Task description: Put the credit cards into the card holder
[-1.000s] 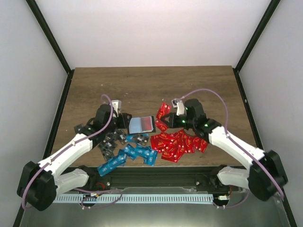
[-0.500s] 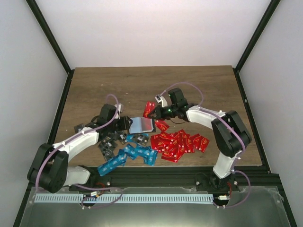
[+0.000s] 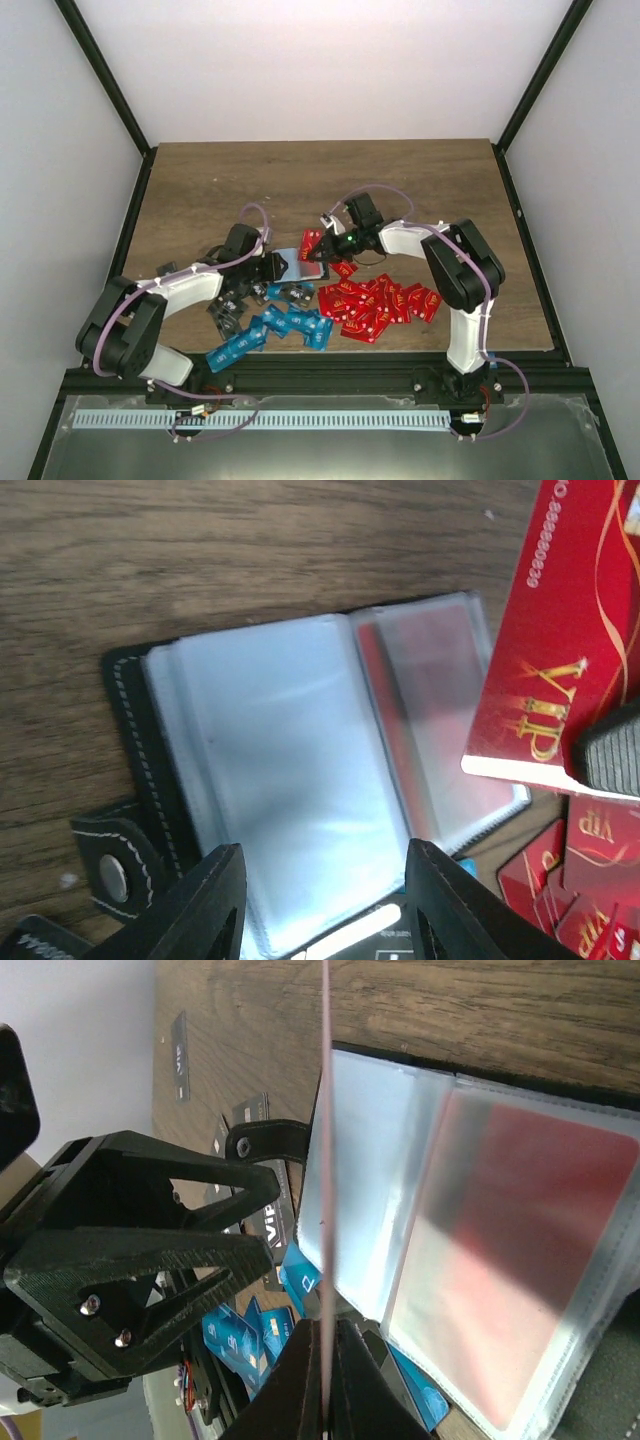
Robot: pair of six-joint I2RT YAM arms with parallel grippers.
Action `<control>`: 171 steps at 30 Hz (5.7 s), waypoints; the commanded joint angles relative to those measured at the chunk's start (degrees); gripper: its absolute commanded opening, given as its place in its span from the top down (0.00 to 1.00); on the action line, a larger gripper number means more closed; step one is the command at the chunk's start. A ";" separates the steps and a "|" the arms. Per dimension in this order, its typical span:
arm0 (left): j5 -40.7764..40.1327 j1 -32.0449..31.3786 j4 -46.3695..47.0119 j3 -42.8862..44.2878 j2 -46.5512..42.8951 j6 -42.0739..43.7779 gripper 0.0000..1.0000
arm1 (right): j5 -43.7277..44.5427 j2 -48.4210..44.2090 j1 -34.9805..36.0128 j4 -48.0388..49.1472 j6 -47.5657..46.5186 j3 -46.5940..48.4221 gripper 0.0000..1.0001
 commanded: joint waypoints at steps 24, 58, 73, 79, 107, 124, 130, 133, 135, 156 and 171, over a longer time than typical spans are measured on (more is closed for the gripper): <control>-9.87 -0.19 -1.65 2.49 5.88 0.11 0.68 | 1.24 6.62 1.72 -2.77 -2.29 4.29 0.99; -11.46 -0.16 -1.91 1.91 6.51 -0.20 0.74 | 1.71 4.46 1.86 0.20 -0.29 1.44 0.99; -11.44 -0.19 -1.76 1.95 7.17 -0.64 0.75 | -0.05 5.92 2.19 2.58 0.70 -0.46 0.99; -11.15 -0.17 -1.65 1.90 7.33 -0.60 0.76 | -4.30 7.59 2.74 4.15 1.44 -0.22 0.99; -7.47 -0.34 0.28 1.12 6.86 1.25 0.76 | -15.36 16.15 2.83 -8.31 -4.36 11.10 0.99; -7.99 -0.29 0.18 1.27 6.89 1.08 0.76 | -6.29 13.06 2.82 -19.11 -10.51 15.16 0.72; -8.03 -0.37 -0.33 1.40 6.54 1.12 0.77 | -1.55 9.94 2.86 -23.38 -12.04 16.30 0.59; -8.25 -0.37 -0.59 1.45 6.10 1.16 0.76 | 1.07 8.44 2.87 -24.72 -12.53 16.36 0.53; -8.30 -0.35 -0.68 1.45 5.93 1.29 0.76 | 1.93 7.81 2.94 -24.84 -12.56 16.37 0.53; -8.60 -0.62 -0.77 1.28 6.01 1.16 0.77 | 10.57 10.84 3.42 -23.41 -10.83 18.82 0.96; -8.96 -0.72 -0.91 1.21 6.09 1.27 0.77 | 14.74 10.40 4.60 -23.50 -10.15 17.54 0.89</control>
